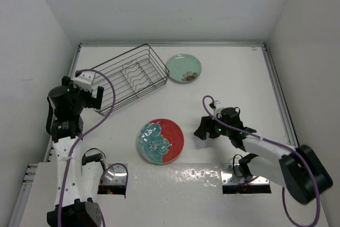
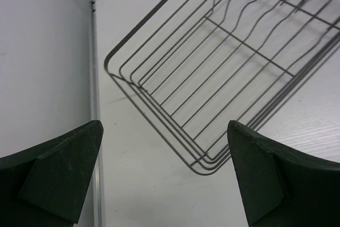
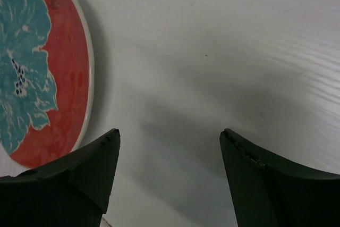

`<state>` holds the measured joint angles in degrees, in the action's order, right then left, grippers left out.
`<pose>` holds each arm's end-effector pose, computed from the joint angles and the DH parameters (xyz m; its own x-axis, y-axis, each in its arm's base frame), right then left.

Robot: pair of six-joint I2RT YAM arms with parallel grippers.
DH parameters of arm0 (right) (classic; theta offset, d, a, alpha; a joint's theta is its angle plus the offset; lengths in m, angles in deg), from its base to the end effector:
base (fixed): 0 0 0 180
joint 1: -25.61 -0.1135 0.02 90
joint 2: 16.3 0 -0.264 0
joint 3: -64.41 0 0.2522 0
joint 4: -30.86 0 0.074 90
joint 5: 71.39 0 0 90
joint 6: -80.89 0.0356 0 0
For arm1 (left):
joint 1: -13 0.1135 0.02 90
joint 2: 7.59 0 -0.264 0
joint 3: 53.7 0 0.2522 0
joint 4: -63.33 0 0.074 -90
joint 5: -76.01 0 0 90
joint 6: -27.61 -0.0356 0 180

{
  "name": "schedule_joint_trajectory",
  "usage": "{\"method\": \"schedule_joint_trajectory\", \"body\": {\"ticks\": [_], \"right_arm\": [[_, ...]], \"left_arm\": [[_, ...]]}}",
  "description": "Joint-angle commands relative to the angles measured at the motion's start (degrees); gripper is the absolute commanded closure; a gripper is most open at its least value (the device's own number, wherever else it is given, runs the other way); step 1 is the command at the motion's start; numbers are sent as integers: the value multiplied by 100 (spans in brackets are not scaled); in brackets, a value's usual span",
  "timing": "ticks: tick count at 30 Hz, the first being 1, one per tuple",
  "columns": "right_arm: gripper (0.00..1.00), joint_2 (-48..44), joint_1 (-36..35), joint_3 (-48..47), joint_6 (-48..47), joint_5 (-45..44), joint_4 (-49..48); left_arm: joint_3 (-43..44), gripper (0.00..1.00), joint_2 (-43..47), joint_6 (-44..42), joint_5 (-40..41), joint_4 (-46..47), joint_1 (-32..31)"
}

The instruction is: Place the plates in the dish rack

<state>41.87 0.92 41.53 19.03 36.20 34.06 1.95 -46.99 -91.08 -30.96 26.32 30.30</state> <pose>0.1510 0.0812 0.1249 -0.7878 0.1326 -0.6015 -0.2739 0.7992 0.5350 0.1550 0.0374 0.3133 -0.3083 0.3849 -0.8699 0.1415 0.9229 0.3581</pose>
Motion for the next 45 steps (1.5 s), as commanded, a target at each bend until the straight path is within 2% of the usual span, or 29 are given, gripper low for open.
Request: {"method": "schedule_joint_trajectory", "body": {"ticks": [1,5,10,13,17,18,20,21,27,28,31,36,39,40,41,42,43,45], "right_arm": [[26,826,-447,-379,68,245,-814],[30,1275,-730,-538,332,246,-1402],[31,1617,-1248,-494,534,114,-1659],[30,2152,-1372,-476,850,420,-2175],[34,2724,-1425,-450,1176,650,-2590],[39,2821,-1460,-467,1194,746,-2660],[44,3119,-1547,-563,1264,817,-2863],[55,3208,-1626,-634,1255,869,-2889],[85,3350,-1697,-1020,1001,694,-2618],[97,3298,-1697,-1082,905,589,-2321],[100,3078,-1697,-1477,334,422,-1557],[100,2411,-1697,-2049,-554,159,-1088],[100,1962,-1697,-2312,-1116,-106,-921],[100,1891,-1697,-2409,-1266,-141,-721],[100,1778,-1697,-2575,-1520,-167,-649],[100,1733,-1697,-2629,-1618,-246,-605],[100,1663,-1697,-2664,-1784,-281,-639],[100,1601,-1697,-2665,-1917,-352,-727]], "left_arm": [[197,1,-59,-189,-685,-549,-7],[188,1,37,-278,-501,-654,-7],[144,1,222,-330,-491,-734,-7],[144,1,248,-322,-544,-717,-7],[162,1,240,-269,-667,-716,-7],[162,1,231,-269,-684,-734,-7],[144,1,231,-295,-728,-734,-7],[144,1,222,-313,-746,-725,-7],[232,1,73,-348,-843,-708,-16],[258,2,46,-357,-921,-708,-16],[434,6,-190,-427,-1237,-831,-16],[1065,8,-525,-715,-1826,-1339,-103],[1400,7,-709,-796,-1565,-1446,-901],[1488,7,-875,-727,-946,-1446,-1722],[1637,7,-998,-561,-531,-1455,-2217],[1690,7,-1330,-463,222,-1490,-2709],[1743,6,-1525,-401,464,-1542,-3550],[1910,4,-1894,-375,564,-1718,-4144]]}}
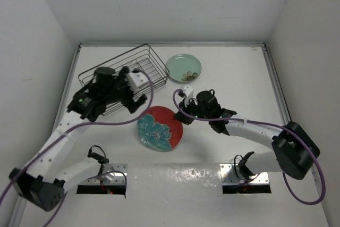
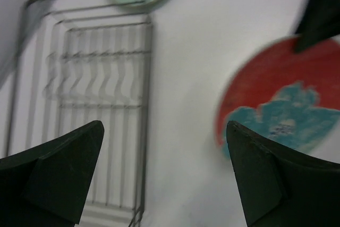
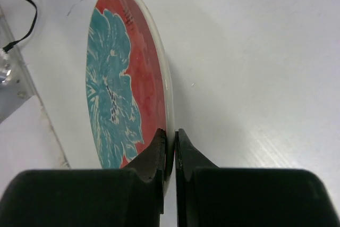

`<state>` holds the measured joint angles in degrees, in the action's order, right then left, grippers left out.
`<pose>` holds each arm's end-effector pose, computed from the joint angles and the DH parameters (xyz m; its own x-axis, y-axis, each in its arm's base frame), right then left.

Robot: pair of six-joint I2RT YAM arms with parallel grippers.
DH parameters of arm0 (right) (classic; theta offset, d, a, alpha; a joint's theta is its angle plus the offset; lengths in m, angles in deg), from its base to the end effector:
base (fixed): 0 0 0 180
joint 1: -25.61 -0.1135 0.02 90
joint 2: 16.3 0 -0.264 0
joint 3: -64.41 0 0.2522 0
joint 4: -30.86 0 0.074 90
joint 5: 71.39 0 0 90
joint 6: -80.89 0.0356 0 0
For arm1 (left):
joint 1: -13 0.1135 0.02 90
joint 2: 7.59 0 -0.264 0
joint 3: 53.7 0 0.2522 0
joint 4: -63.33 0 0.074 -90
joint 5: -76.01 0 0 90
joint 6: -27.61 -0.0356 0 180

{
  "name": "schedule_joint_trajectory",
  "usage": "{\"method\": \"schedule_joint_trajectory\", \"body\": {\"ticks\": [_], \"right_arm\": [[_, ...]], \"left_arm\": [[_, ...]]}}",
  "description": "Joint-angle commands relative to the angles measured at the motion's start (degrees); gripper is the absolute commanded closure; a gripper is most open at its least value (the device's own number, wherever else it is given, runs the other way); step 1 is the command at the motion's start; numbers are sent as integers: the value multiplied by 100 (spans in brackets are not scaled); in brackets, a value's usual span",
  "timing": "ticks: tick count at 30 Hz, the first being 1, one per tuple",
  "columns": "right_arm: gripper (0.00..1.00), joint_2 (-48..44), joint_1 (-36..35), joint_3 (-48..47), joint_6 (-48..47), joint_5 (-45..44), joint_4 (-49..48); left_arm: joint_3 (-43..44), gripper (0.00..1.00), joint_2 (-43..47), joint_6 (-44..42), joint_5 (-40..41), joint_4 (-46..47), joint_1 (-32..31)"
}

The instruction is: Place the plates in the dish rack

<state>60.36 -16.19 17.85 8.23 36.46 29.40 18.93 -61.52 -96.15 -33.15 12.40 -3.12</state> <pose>0.1955 0.1894 0.1922 -0.5899 -0.1469 -0.7940 -0.6906 0.6014 0.4018 0.1836 -0.0652 0.3503 -0.1320 0.5846 -0.8005 0.7245 0.6081 0.3246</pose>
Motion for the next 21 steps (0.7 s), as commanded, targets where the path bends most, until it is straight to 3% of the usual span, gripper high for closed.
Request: {"method": "schedule_joint_trajectory", "body": {"ticks": [1,5,11,17,20,21], "right_arm": [[100,-266,23,-324,-925,-500,-271],[100,-301,14,-412,-1145,-397,-209],[100,-538,14,-175,-1339,121,-498],[100,-942,14,142,-1418,263,-860],[100,-1048,14,186,-1409,219,-859],[100,-1074,14,186,-1392,211,-859]], "left_arm": [[230,3,-669,167,547,-265,-1031],[186,0,-1180,-138,-131,25,-1288],[204,0,-2024,-332,-9,824,-1649],[-24,4,-2622,-640,-729,992,-1754],[18,25,-2868,-667,-914,853,-1781],[71,55,-2903,-650,-1027,799,-1772]]}}
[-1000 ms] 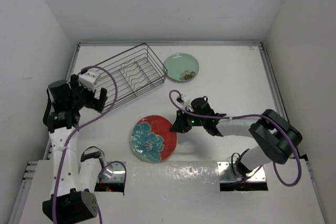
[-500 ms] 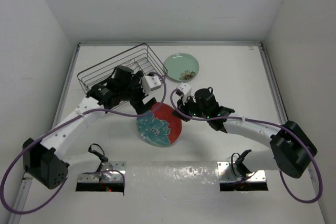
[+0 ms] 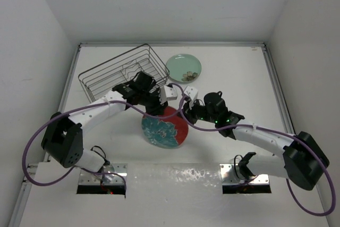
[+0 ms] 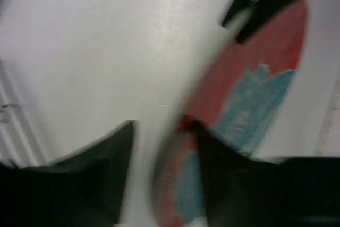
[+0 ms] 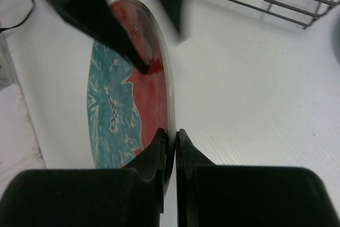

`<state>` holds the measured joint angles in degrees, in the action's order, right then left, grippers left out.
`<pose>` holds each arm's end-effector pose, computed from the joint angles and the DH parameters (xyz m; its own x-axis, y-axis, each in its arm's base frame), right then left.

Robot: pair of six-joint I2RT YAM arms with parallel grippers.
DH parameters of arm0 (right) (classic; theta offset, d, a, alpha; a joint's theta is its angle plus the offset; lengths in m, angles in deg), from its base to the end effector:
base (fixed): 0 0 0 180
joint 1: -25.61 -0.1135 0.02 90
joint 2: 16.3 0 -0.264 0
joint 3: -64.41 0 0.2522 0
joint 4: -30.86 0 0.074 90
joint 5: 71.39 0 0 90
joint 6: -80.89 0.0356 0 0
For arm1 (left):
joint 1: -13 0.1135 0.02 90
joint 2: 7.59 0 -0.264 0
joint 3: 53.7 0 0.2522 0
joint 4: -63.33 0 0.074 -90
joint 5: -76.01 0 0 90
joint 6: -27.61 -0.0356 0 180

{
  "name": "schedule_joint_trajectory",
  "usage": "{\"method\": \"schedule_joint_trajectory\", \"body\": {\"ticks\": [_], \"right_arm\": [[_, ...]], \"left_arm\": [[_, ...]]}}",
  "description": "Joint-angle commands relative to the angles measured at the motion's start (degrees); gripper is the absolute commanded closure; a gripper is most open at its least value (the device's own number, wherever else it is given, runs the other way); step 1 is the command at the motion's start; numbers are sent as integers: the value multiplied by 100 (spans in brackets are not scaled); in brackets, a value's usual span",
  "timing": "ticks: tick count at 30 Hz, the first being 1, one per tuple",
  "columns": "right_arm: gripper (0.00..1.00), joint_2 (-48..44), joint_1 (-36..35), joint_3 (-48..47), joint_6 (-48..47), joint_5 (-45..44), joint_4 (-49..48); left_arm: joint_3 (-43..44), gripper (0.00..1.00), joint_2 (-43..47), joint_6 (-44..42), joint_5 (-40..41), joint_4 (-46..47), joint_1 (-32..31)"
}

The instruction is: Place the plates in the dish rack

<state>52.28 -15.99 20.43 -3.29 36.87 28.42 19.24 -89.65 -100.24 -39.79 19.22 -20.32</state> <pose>0.1816 0.1761 0.2136 -0.3666 -0.1967 -0.9094 -0.8145 0.5402 0.2115 0.2389 -0.1756 0.2500 -0.0915 0.7213 -0.6866 0.9731 0.2110 0.0920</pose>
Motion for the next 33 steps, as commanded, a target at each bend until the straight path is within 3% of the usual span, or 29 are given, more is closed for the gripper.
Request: {"method": "schedule_joint_trajectory", "body": {"ticks": [1,2,9,10,11,12,13,15,16,17,22,25,30,33], "right_arm": [[100,-309,-6,-46,-240,160,-744],[100,-345,-6,-37,-248,143,-735],[100,-819,-6,-124,-301,-409,2],[95,-907,-6,-142,-293,-568,151],[83,-1125,3,-142,-292,-709,423],[45,-1258,-5,-134,-292,-988,530],[34,-1407,3,-116,-284,-1165,635],[26,-1890,3,-55,-196,-1525,899],[16,-2057,3,-28,-135,-1884,996],[13,-2224,3,-2,-108,-2001,1162],[7,-3086,3,262,-196,-2265,1603],[7,-3236,3,288,-196,-2345,1884],[7,-3166,3,385,-134,-2371,1849],[7,-3061,3,438,-125,-2354,1753]], "left_arm": [[128,86,-73,-102,-347,91,-60],[164,100,-30,22,-312,143,-52],[516,100,752,478,-347,-95,-52],[559,100,823,819,-294,115,-52],[612,100,928,944,-198,178,-52],[743,100,955,1172,-101,231,-52],[840,100,973,1279,-13,353,-52],[1190,100,955,1437,346,389,-52],[1332,100,947,1455,461,415,-52],[1481,100,912,1447,749,407,-43],[2483,100,876,1359,1243,451,-43],[2932,100,824,1140,2024,679,-17],[3538,100,288,490,3106,907,712],[3443,100,50,59,3432,1433,1152]]}}
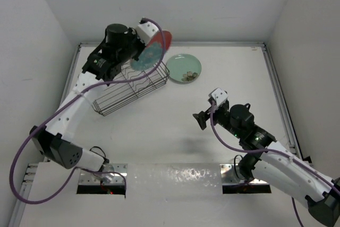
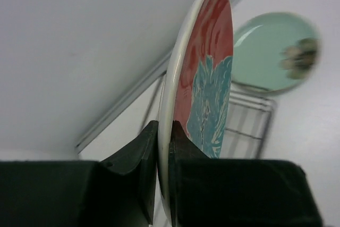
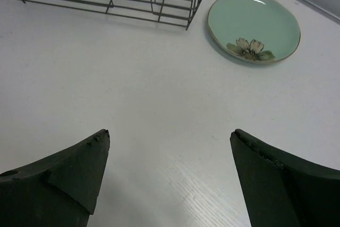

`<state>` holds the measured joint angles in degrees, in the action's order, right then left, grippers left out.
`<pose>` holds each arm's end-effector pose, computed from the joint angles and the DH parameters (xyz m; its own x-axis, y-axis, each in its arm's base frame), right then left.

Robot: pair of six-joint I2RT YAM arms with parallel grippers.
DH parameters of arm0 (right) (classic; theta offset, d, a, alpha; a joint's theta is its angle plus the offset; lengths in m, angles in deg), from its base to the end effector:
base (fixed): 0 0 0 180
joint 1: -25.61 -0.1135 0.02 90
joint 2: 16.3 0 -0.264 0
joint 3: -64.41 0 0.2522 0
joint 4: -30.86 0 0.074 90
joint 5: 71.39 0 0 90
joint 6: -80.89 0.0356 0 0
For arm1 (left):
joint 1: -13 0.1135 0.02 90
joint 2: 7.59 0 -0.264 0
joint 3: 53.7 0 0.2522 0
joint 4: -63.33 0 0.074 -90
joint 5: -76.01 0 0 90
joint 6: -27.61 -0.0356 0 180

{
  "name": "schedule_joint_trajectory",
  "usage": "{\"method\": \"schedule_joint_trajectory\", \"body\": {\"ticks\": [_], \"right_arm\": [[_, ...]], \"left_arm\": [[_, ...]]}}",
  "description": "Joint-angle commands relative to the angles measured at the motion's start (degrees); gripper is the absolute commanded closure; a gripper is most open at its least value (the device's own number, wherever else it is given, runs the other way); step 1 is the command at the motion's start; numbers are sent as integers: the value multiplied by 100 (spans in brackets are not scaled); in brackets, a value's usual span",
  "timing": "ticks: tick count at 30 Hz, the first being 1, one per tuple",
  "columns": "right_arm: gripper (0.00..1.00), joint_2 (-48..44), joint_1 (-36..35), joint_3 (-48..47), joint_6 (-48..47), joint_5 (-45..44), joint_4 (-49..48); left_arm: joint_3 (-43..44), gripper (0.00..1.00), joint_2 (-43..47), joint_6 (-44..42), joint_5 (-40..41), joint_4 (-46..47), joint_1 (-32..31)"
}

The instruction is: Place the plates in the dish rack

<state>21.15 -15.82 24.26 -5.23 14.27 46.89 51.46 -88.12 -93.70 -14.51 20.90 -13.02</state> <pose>0.1284 0.1097 0.2607 -0.2134 -0.0983 -0.9720 -0.5915 0.8048 0.0484 0.2786 -0.1364 0.4455 -0.0027 0.5796 -0.8149 0.5242 0.6948 0.4924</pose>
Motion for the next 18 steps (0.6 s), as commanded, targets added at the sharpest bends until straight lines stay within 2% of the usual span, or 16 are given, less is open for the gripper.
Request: {"method": "schedule_joint_trajectory", "body": {"ticks": [1,6,13,18], "right_arm": [[7,86,-14,64,78,-76,-129],[7,201,-23,169,95,-50,-191],[7,254,-14,345,166,-41,-191],[7,227,-14,416,201,-50,-191]], "left_arm": [[160,100,-147,-683,1008,1380,527],[-210,100,-314,-1202,1264,1934,589],[-359,100,-735,-1264,1036,2269,940],[-719,100,-885,-1439,1071,2646,959]]}}
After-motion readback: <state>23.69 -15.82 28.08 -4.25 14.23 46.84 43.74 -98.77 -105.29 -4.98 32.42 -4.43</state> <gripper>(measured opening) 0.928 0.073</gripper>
